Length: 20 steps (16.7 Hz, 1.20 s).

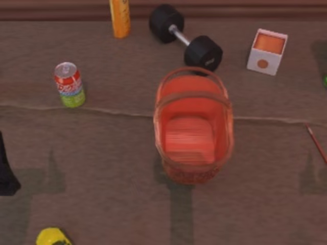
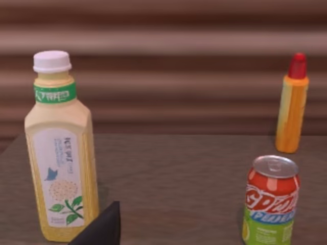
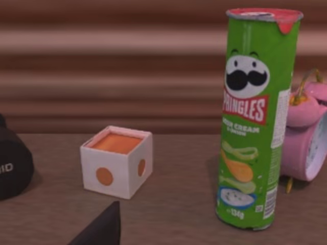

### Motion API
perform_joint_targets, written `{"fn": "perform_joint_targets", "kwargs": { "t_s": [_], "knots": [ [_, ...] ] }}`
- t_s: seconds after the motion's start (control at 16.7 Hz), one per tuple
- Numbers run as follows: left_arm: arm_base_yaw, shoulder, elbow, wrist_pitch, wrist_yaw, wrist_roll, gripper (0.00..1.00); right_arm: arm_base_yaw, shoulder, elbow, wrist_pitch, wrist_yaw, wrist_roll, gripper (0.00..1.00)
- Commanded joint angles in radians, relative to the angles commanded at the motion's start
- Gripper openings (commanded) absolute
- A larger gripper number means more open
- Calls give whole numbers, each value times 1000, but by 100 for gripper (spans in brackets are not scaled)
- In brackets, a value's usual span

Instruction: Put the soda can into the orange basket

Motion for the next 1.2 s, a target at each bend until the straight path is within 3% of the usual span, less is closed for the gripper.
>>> {"fn": "perform_joint_targets", "kwargs": {
  "t_s": [0.3,0.54,1.2],
  "knots": [
    [-11,56,56,-34,8,17,100,0,0,0,0,0,0,100],
    [-41,265,265,-161,24,78,100,0,0,0,0,0,0,100],
    [-117,1300,1293,-787,38,358,100,0,0,0,0,0,0,100]
  ]
}}
